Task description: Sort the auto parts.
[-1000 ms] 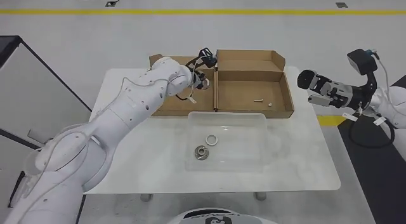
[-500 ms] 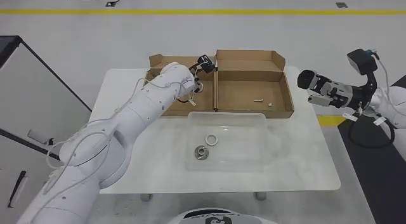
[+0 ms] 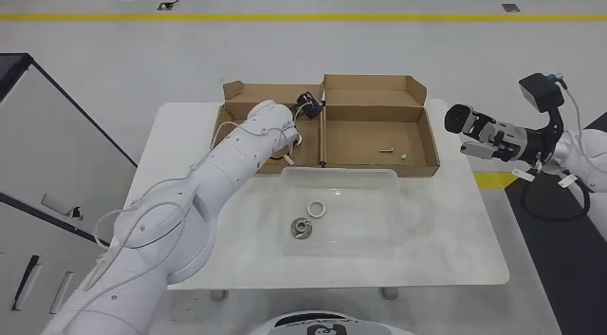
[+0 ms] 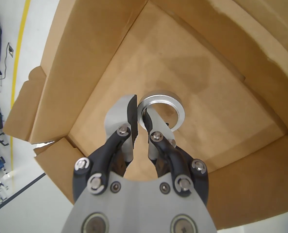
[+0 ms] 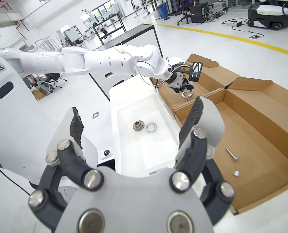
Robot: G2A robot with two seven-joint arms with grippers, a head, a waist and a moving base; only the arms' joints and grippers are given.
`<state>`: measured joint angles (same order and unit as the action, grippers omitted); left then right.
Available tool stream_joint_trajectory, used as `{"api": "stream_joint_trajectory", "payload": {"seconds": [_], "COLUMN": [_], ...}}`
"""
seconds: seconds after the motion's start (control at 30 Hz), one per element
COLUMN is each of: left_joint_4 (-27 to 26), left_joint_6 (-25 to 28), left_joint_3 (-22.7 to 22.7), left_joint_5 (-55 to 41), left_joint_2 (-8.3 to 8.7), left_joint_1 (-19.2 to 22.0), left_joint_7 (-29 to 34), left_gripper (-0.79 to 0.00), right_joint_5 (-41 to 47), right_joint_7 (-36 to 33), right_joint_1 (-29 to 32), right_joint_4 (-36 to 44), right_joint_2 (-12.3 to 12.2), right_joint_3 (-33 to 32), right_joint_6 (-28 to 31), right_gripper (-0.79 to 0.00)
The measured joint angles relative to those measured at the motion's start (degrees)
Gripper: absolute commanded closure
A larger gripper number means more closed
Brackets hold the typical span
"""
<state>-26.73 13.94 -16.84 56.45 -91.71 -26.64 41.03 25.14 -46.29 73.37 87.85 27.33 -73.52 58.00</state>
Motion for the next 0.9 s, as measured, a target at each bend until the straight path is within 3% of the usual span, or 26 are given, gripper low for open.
{"api": "stream_joint_trajectory", "payload": {"seconds": [0.1,0.17,0.2,0.23,0.27,0.33,0.57,0.9], "left_joint_4": [1.4,2.4,2.8,3.2,3.7,4.4,7.5,8.9], "left_joint_6": [0.3,0.5,0.5,0.6,0.6,0.7,1.8,5.3], "left_joint_3": [0.3,0.3,0.3,0.3,0.3,0.2,-0.4,-2.2], "left_joint_5": [0.9,1.2,1.3,1.4,1.6,1.7,2.3,2.9], "left_joint_2": [-1.03,-1.69,-1.96,-2.23,-2.59,-3.1,-4.47,-4.66], "left_joint_1": [0.1,0.2,0.2,0.3,0.4,0.5,1.6,6.0], "left_joint_7": [0.6,0.4,0.3,0.2,0.3,0.3,-1.1,-3.2], "left_gripper": [0.0,-0.12,-0.332,-0.468,-0.674,-0.773,-0.785,-0.785], "right_joint_5": [0.0,0.0,0.0,0.0,0.0,0.0,0.0,0.0], "right_joint_7": [0.0,0.0,0.0,0.0,0.0,0.0,0.0,0.0], "right_joint_1": [0.0,0.0,0.0,0.0,0.0,0.0,0.0,0.0], "right_joint_4": [0.0,0.0,0.0,0.0,0.0,0.0,0.0,0.0], "right_joint_2": [0.0,0.0,0.0,0.0,0.0,0.0,0.0,0.0], "right_joint_3": [0.0,0.0,0.0,0.0,0.0,0.0,0.0,0.0], "right_joint_6": [0.0,0.0,0.0,0.0,0.0,0.0,0.0,0.0], "right_gripper": [-0.785,-0.785,-0.785,-0.785,-0.785,-0.785,-0.785,-0.785]}}
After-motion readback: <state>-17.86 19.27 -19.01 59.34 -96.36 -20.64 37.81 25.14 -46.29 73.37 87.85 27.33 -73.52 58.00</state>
